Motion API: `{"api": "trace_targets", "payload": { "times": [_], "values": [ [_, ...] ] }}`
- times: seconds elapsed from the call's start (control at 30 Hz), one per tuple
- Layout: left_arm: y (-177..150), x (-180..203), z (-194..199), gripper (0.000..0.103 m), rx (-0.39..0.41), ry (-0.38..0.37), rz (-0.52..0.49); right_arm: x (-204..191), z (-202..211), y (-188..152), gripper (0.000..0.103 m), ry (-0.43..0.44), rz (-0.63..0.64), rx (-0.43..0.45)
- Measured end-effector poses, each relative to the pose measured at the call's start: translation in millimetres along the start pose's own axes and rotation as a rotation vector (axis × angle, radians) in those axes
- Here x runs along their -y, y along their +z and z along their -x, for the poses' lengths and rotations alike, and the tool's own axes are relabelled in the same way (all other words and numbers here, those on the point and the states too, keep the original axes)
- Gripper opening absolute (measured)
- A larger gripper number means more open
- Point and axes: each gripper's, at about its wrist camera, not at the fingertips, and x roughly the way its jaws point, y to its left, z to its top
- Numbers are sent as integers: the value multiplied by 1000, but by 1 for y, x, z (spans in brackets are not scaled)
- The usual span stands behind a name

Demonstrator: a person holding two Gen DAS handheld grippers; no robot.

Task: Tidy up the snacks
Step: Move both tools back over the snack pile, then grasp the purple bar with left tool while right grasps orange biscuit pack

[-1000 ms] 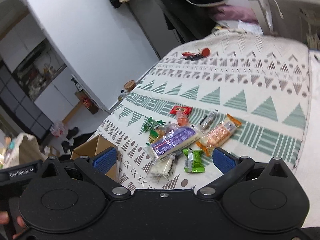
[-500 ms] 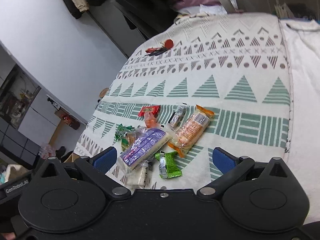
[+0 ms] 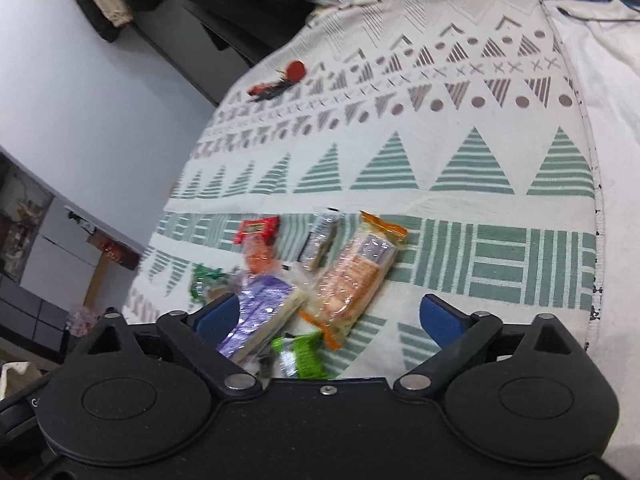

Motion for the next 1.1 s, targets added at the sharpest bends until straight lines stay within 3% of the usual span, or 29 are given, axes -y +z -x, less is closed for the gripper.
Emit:
{"api": "trace_targets", "payload": {
  "times": [0.17,0.67,0.8,0.9,1.0,1.1],
  "values": [
    [5,6,-22,76,-11,-21,-22,6,-19,3,89,-1,-28,-33],
    [3,22,-84,74,-123,-56,-117,16,-53,10,89,-46,-44,-65],
    [-3,26,-97,74,-157,-27,-167,13,-59,14,89,-61,-31,-57],
    [-6,23,-103,74,-175,-43,-151,11,-64,16,90,-72,-20,-52],
    [-9,25,-105,68,-176,-37,-158,7,-66,13,90,-86,17,-56],
    [-10,27,-103,53,-174,-48,-164,1,-69,10,89,-114,76,-64]
  ]
}}
